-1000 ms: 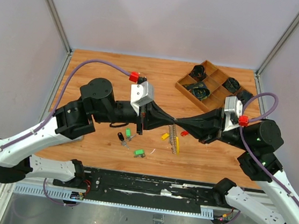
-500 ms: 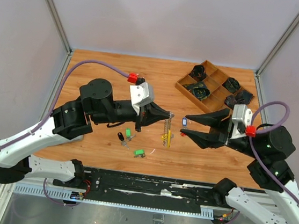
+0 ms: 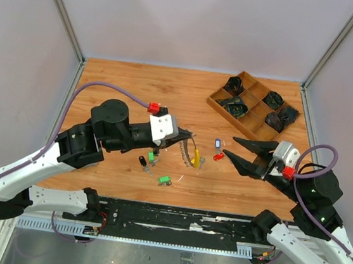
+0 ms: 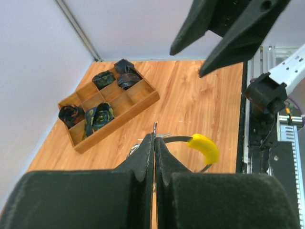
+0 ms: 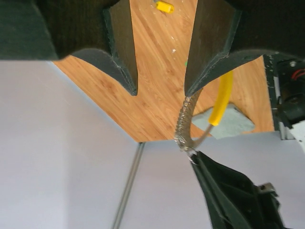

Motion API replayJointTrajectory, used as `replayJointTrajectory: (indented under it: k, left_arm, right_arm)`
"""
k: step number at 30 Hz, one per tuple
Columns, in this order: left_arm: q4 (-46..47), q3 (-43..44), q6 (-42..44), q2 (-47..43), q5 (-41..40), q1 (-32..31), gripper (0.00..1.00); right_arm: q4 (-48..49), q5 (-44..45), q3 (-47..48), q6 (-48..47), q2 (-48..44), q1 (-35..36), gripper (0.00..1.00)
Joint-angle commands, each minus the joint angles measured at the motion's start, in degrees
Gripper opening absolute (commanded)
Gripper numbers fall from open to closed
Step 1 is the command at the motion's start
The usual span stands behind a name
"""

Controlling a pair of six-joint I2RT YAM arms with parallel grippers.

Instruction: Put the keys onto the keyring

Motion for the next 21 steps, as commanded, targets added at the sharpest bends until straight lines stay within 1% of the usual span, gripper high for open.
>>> replayJointTrajectory:
  k: [1,4,6,8,10,12,16,21]
  left_arm:
    - [6.4,-3.2,6.1,-5.3,3.5,-0.4,0.00]
    - [8.1,-4.5,6.3,-6.9,1.4,-0.4,0.01]
    - [7.8,-4.9,5.6,-7.2,-0.2,-0.4,0.01]
    - [8.2,-5.9,4.2,-7.8,-1.2,-0.4,0.01]
    - [9.1,-7.7,2.4,-8.6,-2.5,-0.4,0.01]
    - [9.4,-9.4,0.8,-9.6,-3.9,-0.4,0.01]
    - [9.8,-11.6,-2.5,-11.7,-6.5,-0.4,0.01]
    - [9.2,-13.3,-7.0,-12.9,-10.9,-0.4,0.00]
  right_arm:
    - [-1.6,3.9,-0.4,-6.8,-1.3,1.0,0.45]
    - [-5.6,6.4,-0.4,-7.0,-1.0,0.9,0.43]
    - [-10.4,9.6,1.3,-4.9,0.9,1.0,0.41]
    - [-16.5,14.6,3.9,-2.5,3.9,1.0,0.40]
    - [-22.8,19.8,6.9,0.4,8.0,0.9,0.41]
    - [-28.6,22.7,9.8,3.4,12.4,0.9,0.42]
    - [-35.0,24.9,12.8,9.4,20.8,0.5,0.42]
    - [-37.3,23.8,13.0,15.8,27.7,-0.9,0.42]
